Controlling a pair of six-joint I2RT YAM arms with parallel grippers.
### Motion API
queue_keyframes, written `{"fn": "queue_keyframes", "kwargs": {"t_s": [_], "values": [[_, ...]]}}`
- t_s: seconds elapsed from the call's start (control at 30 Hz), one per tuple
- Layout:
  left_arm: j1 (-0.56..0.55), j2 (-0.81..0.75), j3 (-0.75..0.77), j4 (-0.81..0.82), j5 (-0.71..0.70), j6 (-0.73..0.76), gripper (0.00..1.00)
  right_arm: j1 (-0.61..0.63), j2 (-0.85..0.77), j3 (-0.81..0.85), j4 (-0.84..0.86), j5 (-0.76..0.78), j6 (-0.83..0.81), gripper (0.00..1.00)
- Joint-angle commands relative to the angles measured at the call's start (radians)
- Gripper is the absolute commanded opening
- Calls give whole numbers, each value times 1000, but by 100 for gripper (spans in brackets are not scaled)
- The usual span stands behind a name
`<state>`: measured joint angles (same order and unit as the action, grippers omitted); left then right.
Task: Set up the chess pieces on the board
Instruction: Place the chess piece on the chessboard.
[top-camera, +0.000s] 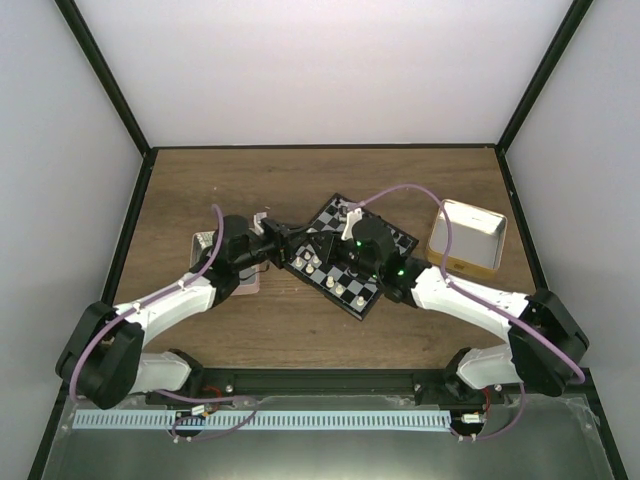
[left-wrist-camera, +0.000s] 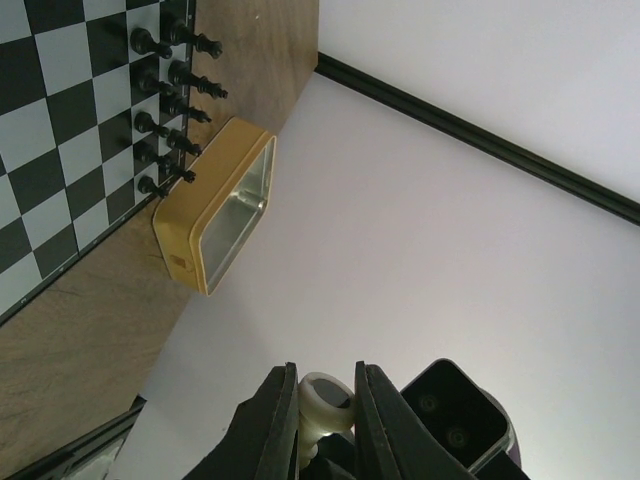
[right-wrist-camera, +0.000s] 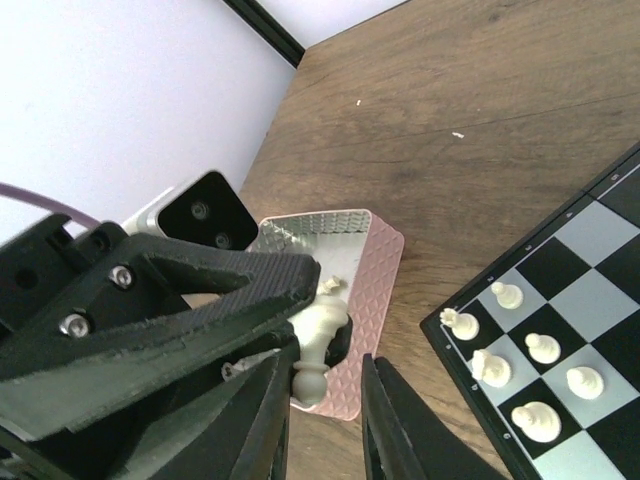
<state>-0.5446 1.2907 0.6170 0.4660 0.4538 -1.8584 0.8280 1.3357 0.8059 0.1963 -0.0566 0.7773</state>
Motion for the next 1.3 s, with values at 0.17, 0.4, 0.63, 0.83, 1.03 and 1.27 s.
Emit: {"fn": "queue_keyframes", "kwargs": {"t_s": [0.17, 0.4, 0.63, 0.83, 1.03, 1.27], "values": [[-8, -10, -17, 83, 21, -37, 15, -4, 0, 30, 19, 8, -4, 7], [-9, -16, -49, 70, 22, -28, 21, -10, -11, 39, -8, 14, -10, 1], [8, -20, -27, -71, -6, 157, 45, -47, -46, 44, -226, -32, -20, 1], [54, -1, 35, -273, -37, 482, 52, -141, -52, 70, -557, -81, -149, 1], [71, 17, 177, -529, -135, 866, 52, -208, 8, 132, -759, -113, -291, 1], [78, 23, 324, -721, -251, 1137, 53, -208, 221, 286, -794, -210, -353, 1]]}}
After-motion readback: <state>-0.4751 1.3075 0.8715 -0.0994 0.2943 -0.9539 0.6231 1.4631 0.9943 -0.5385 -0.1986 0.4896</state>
